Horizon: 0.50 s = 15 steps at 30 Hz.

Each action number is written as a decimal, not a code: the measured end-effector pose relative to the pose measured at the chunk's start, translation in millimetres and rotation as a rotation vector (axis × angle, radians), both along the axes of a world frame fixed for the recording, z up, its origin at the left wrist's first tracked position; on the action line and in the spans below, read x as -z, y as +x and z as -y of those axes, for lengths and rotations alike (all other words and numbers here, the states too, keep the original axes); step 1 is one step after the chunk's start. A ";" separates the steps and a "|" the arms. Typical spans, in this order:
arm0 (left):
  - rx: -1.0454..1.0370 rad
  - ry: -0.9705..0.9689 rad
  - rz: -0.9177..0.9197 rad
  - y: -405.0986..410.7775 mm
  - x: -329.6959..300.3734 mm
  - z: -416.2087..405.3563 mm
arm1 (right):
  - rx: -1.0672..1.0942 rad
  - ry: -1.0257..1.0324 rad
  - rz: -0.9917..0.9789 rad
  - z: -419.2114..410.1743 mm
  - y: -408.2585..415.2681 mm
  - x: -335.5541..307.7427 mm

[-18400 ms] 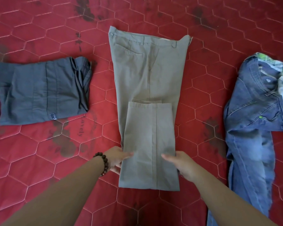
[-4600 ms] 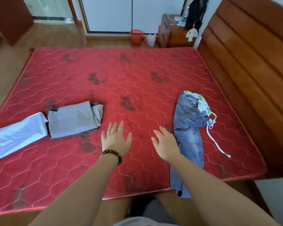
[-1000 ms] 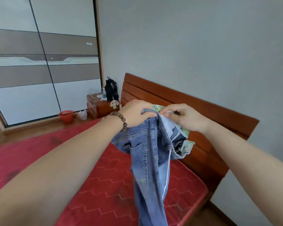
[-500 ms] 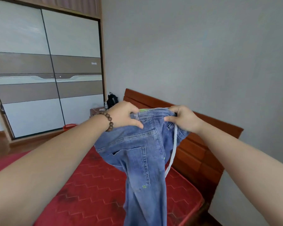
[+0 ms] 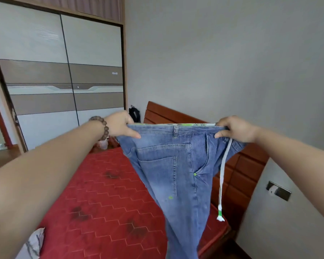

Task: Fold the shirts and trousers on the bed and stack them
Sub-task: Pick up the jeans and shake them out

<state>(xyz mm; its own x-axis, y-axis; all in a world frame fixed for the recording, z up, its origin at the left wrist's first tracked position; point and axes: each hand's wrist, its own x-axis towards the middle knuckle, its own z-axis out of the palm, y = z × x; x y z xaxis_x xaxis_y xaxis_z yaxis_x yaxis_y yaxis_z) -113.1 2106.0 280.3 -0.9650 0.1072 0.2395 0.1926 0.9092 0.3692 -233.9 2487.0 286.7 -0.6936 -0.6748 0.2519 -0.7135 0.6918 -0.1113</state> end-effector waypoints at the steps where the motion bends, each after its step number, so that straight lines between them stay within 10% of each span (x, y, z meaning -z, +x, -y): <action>1: -0.002 -0.002 -0.010 1.8 -10.0 -5.0 | 0.008 0.008 0.037 -5.1 2.5 3.1; 15: -0.135 -0.099 -0.165 55.8 -65.3 -16.2 | 0.074 -0.020 0.137 -41.0 13.6 -20.9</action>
